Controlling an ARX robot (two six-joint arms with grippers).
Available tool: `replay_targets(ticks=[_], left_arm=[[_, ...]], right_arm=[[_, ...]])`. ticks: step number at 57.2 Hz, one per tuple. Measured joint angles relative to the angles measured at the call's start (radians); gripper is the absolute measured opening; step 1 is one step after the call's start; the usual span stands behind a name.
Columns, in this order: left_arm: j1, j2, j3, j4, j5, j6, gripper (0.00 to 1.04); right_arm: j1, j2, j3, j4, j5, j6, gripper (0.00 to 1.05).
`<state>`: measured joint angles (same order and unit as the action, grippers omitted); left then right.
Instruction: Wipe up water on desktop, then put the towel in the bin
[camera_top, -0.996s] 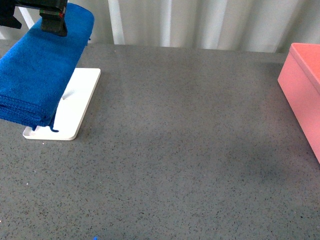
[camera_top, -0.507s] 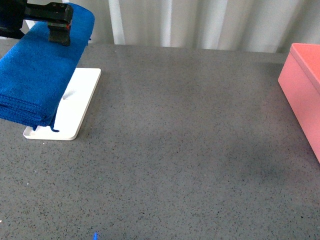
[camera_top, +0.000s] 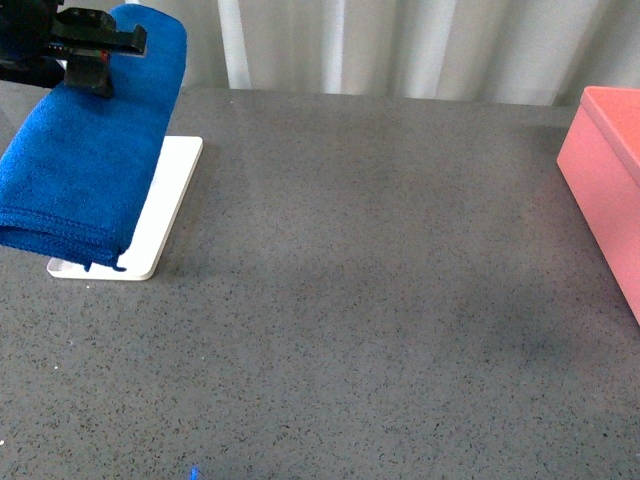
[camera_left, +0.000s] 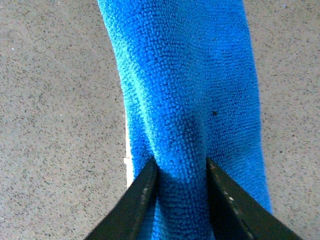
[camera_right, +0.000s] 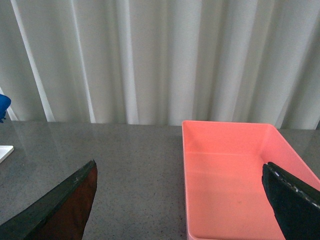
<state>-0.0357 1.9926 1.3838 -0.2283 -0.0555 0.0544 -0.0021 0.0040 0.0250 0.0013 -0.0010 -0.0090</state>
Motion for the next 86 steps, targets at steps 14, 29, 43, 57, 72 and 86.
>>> replay_targets(ticks=[14,29,43,57,72,86], left_arm=[[-0.019,-0.047,0.002,-0.007,0.074,-0.046,0.04],[-0.065,-0.231,-0.007,0.035,0.315,-0.121,0.04],[-0.150,-0.485,-0.159,0.245,0.564,-0.407,0.04],[-0.271,-0.550,-0.344,0.414,0.600,-0.569,0.04],[-0.312,-0.575,-0.369,0.444,0.573,-0.549,0.04],[-0.313,-0.576,-0.372,0.445,0.571,-0.545,0.04]], right_arm=[[0.000,0.000,0.000,0.000,0.000,0.000,0.98],[0.000,0.000,0.000,0.000,0.000,0.000,0.98],[0.000,0.000,0.000,0.000,0.000,0.000,0.98],[0.000,0.000,0.000,0.000,0.000,0.000,0.98],[0.000,0.000,0.000,0.000,0.000,0.000,0.98],[-0.049,0.489,0.255,-0.248,-0.087,0.265,0.98]])
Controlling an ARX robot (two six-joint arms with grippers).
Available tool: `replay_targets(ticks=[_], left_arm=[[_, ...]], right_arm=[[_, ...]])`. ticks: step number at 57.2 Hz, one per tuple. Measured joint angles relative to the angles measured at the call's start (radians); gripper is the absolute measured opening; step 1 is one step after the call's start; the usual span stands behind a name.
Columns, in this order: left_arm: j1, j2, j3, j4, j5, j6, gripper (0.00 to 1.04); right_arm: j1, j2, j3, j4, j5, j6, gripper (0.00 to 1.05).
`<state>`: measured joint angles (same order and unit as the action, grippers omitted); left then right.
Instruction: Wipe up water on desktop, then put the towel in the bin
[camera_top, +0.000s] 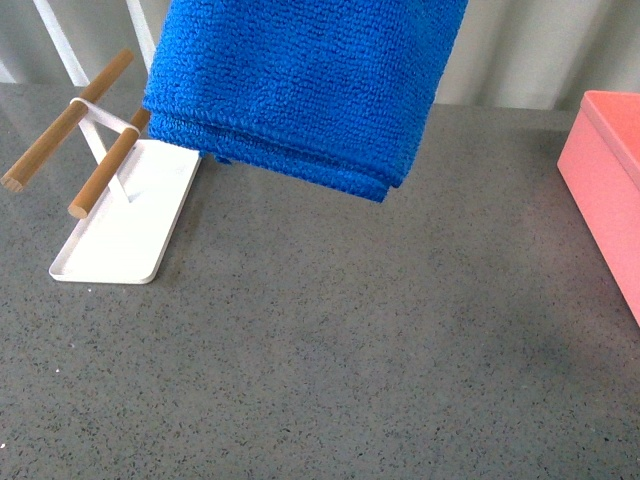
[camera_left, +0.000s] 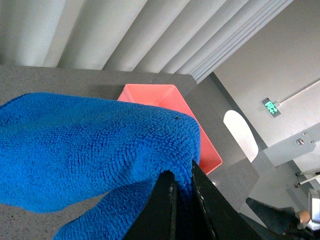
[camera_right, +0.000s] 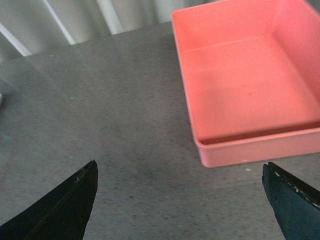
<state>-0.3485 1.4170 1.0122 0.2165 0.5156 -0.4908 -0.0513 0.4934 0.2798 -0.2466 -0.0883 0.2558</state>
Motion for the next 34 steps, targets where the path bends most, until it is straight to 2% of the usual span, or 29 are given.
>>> replay_targets(ticks=[2,6,13,16,23,34], left_arm=[[-0.001,0.000,0.000,0.000,0.000,0.000,0.04],[-0.001,0.000,-0.002,0.000,0.000,0.000,0.04],[-0.001,0.000,-0.002,0.000,0.000,0.000,0.04],[-0.001,0.000,-0.002,0.000,0.000,0.000,0.04],[-0.001,0.000,-0.002,0.000,0.000,0.000,0.04],[-0.001,0.000,-0.002,0.000,0.000,0.000,0.04]], right_arm=[[-0.013,0.062,0.041,0.016,-0.079,0.020,0.98],[0.002,0.193,0.137,0.090,-0.297,0.023,0.98],[0.051,0.353,0.251,0.165,-0.524,-0.025,0.98],[0.070,0.432,0.291,0.195,-0.549,-0.053,0.98],[0.121,0.619,0.367,0.254,-0.517,-0.113,0.98],[0.249,0.829,0.467,0.373,-0.516,-0.150,0.98]])
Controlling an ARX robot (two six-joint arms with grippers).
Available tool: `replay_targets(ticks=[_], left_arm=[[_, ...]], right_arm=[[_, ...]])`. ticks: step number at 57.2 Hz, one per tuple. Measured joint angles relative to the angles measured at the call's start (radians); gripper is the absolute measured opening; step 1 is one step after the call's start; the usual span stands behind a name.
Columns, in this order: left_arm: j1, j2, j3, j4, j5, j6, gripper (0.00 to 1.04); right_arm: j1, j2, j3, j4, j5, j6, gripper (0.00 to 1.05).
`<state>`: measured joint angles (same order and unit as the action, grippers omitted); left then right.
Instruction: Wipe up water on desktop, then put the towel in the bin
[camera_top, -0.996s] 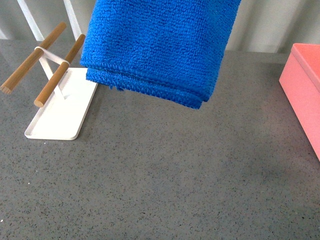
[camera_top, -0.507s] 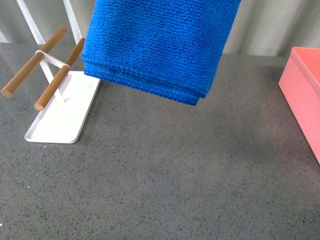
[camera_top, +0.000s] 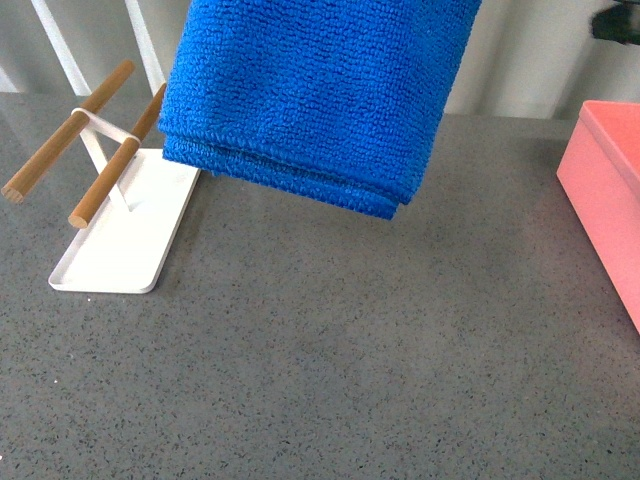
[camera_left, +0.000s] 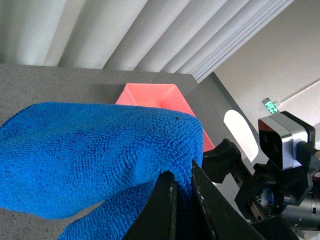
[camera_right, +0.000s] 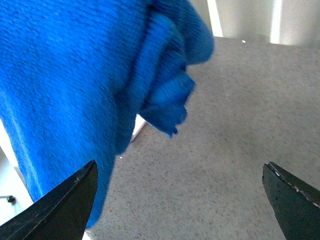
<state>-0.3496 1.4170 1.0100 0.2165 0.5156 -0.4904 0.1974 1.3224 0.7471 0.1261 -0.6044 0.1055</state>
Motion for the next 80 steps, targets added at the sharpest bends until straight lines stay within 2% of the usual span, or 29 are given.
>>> replay_targets(ticks=[10,26,34,46,57,60,80], left_arm=[[0.000,0.000,0.000,0.000,0.000,0.000,0.04],[0.000,0.000,0.000,0.000,0.000,0.000,0.04],[0.000,0.000,0.000,0.000,0.000,0.000,0.04],[0.000,0.000,0.000,0.000,0.000,0.000,0.04],[0.000,0.000,0.000,0.000,0.000,0.000,0.04],[0.000,0.000,0.000,0.000,0.000,0.000,0.04],[0.000,0.000,0.000,0.000,0.000,0.000,0.53]], right_arm=[[0.074,0.070,0.028,0.084,-0.011,0.009,0.98],[0.119,0.158,0.036,0.214,-0.038,0.065,0.97],[0.127,0.181,0.027,0.345,-0.130,0.105,0.68],[0.126,0.221,0.032,0.375,-0.144,0.118,0.39],[0.123,0.230,0.032,0.446,-0.154,0.146,0.08],[0.123,0.230,0.032,0.455,-0.151,0.144,0.03],[0.119,0.226,0.031,0.404,-0.130,0.117,0.03]])
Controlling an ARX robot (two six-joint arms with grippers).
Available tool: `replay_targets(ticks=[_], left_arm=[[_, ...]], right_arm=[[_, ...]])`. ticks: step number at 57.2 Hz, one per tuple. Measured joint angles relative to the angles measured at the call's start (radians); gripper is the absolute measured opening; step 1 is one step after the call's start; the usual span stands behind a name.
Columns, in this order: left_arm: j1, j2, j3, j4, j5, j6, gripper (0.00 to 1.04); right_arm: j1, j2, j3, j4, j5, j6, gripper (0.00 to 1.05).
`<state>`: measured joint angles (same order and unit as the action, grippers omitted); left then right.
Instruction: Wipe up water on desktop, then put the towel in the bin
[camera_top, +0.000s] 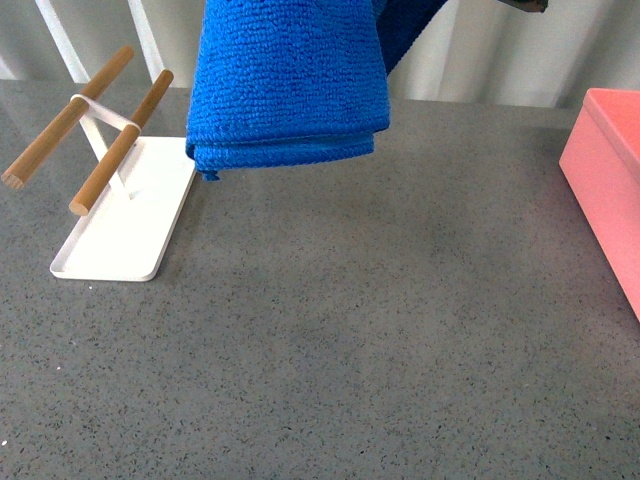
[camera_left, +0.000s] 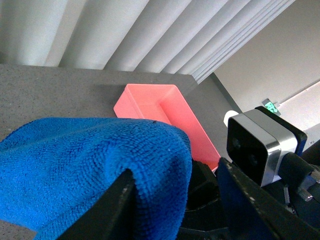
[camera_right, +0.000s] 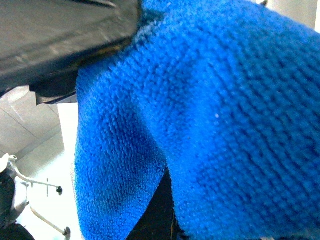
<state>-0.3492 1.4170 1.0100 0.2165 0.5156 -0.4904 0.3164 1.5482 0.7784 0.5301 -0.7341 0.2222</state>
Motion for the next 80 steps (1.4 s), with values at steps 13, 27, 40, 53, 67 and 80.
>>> replay_targets(ticks=[13,27,40,53,67,80], left_arm=[[-0.036,-0.026,-0.076,0.159,-0.349,0.129,0.65],[0.062,-0.245,-0.451,0.412,-0.800,0.444,0.20],[0.138,-0.375,-0.652,0.457,-0.714,0.475,0.04],[0.208,-0.505,-0.788,0.463,-0.656,0.482,0.04],[0.301,-0.679,-0.898,0.402,-0.539,0.483,0.04],[0.347,-0.809,-0.946,0.322,-0.520,0.483,0.04]], right_arm=[[-0.005,-0.011,0.000,-0.017,0.002,-0.016,0.03],[-0.020,-0.026,-0.002,-0.047,0.010,-0.038,0.03],[-0.018,-0.028,-0.003,-0.057,0.011,-0.052,0.03],[-0.027,-0.029,-0.006,-0.074,0.016,-0.072,0.03],[-0.049,-0.036,-0.006,-0.093,0.035,-0.091,0.03],[-0.049,-0.038,-0.005,-0.102,0.050,-0.096,0.03]])
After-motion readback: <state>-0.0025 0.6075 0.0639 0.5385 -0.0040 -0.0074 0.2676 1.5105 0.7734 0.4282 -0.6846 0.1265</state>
